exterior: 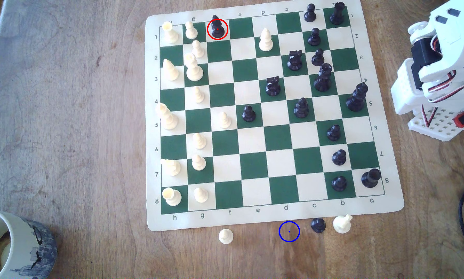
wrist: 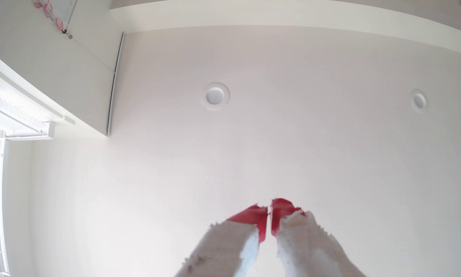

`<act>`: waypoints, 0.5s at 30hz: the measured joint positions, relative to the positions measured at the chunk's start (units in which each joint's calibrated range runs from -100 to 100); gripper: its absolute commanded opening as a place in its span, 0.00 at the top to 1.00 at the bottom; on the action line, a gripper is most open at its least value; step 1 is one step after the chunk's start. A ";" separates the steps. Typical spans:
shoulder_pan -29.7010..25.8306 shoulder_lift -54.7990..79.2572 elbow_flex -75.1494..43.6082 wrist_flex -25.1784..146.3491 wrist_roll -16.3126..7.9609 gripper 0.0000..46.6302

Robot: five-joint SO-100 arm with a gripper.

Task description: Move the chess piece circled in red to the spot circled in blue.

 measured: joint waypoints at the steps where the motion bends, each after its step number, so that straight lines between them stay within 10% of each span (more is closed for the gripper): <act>1: 0.00 0.00 0.00 0.00 0.00 1.00; 15: 7.89 0.00 -0.99 37.77 0.00 1.00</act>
